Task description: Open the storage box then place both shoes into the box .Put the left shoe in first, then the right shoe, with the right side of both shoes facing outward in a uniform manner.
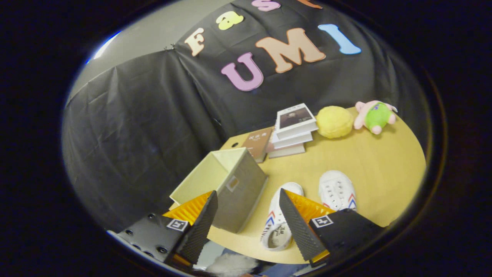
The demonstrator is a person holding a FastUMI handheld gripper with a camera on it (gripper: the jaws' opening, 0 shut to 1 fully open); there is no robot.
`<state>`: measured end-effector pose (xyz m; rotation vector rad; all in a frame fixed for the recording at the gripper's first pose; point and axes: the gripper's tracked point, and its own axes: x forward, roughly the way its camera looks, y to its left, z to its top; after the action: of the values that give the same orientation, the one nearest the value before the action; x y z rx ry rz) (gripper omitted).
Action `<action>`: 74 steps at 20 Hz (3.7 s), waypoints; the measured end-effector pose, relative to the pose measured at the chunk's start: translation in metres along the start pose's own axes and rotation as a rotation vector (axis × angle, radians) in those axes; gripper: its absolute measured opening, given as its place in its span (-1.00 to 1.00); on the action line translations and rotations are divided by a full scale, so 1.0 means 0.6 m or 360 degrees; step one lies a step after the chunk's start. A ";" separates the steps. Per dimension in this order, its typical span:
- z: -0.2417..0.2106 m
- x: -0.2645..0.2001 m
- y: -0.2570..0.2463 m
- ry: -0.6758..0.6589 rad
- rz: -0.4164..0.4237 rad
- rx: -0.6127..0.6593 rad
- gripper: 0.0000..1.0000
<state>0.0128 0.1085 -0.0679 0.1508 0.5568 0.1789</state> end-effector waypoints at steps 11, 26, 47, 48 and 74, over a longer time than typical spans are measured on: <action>-0.184 0.053 -0.070 0.0515 -0.0217 -0.0195 1.00; -0.217 0.094 -0.151 0.0693 -0.0420 -0.0163 0.74; -0.211 0.123 -0.100 0.0638 -0.0106 0.0419 -0.91; -0.208 0.127 -0.095 0.0623 -0.0084 0.0422 -0.91; 0.050 0.072 0.147 0.0210 0.0410 0.0451 -0.92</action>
<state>0.0534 0.2003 -0.0481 0.4901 0.6921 0.3621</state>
